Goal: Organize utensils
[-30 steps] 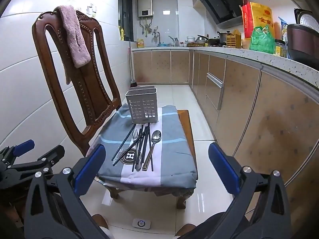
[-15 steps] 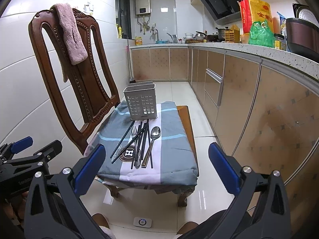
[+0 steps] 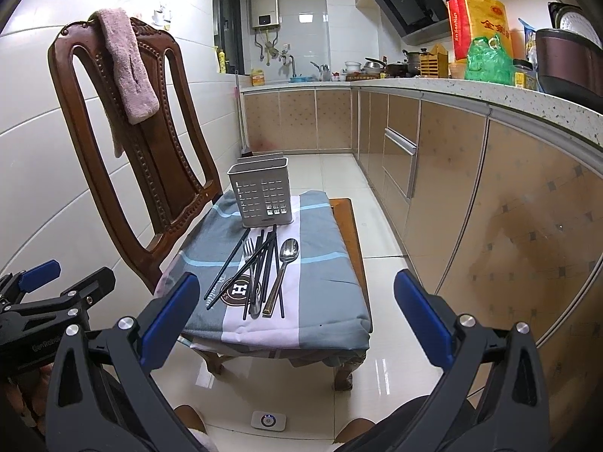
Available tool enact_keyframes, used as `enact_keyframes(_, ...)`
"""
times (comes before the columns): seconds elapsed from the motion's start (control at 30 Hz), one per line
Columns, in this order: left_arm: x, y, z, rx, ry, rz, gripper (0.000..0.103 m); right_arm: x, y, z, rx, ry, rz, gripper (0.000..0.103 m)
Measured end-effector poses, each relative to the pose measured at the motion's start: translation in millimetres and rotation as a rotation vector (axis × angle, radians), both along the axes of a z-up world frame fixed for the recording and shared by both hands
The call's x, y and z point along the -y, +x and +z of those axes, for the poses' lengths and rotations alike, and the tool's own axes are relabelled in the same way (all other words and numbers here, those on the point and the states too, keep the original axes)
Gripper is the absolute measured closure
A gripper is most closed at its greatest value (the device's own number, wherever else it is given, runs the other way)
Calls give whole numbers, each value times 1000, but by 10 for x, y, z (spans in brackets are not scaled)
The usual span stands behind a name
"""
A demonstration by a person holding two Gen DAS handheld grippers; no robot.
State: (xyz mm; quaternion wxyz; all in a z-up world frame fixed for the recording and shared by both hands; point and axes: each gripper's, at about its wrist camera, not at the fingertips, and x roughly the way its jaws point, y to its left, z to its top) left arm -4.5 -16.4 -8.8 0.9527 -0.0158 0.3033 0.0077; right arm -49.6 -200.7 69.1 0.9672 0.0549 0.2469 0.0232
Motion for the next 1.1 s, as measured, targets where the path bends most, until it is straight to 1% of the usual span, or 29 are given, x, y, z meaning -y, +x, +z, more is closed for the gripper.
enact_keyframes(1.1,-6,51,-42,-27,-5,-6,4,39,-10,-106,-14,21,-6,2)
